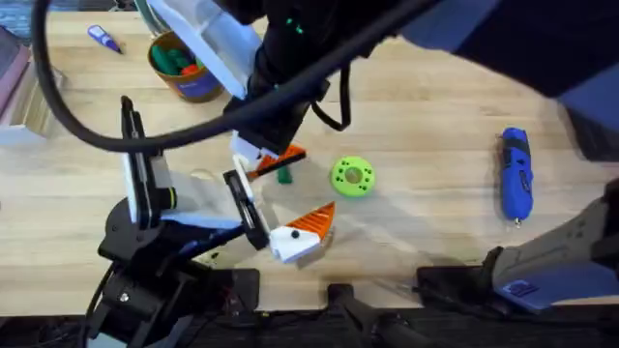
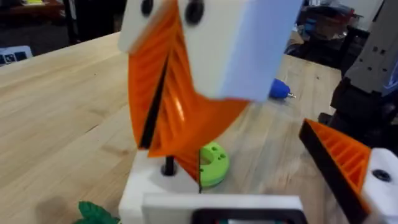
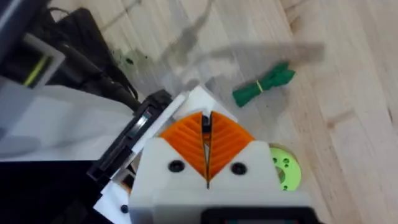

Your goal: Pick up the gripper from the table and insert it into the empty holder that is missing its gripper. Then pick up a screw, insert it into the mounting hole, and use the screwdriver to tighten it. Finally, clean up the table by picking up the vegetable and placing it into the bucket.

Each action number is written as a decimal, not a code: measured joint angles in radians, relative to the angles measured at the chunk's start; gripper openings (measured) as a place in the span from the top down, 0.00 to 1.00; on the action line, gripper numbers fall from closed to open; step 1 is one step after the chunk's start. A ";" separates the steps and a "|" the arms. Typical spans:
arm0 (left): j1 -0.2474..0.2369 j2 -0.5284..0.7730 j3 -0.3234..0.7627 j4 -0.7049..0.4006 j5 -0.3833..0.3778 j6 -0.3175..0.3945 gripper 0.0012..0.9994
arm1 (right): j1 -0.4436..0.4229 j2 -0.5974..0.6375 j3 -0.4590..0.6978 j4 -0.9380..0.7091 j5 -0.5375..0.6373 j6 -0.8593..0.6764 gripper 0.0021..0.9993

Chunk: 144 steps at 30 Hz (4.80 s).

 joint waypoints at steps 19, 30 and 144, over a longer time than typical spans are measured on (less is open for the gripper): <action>0.001 0.001 0.000 -0.002 0.003 -0.007 0.01 | -0.013 0.034 0.007 -0.009 0.010 -0.003 0.21; 0.000 0.001 0.000 -0.002 0.008 0.000 0.01 | -0.137 -0.050 0.051 -0.053 0.005 -0.006 0.01; 0.000 0.001 0.000 -0.002 0.015 0.004 0.99 | -1.507 -0.373 -0.956 0.464 0.187 -0.157 0.01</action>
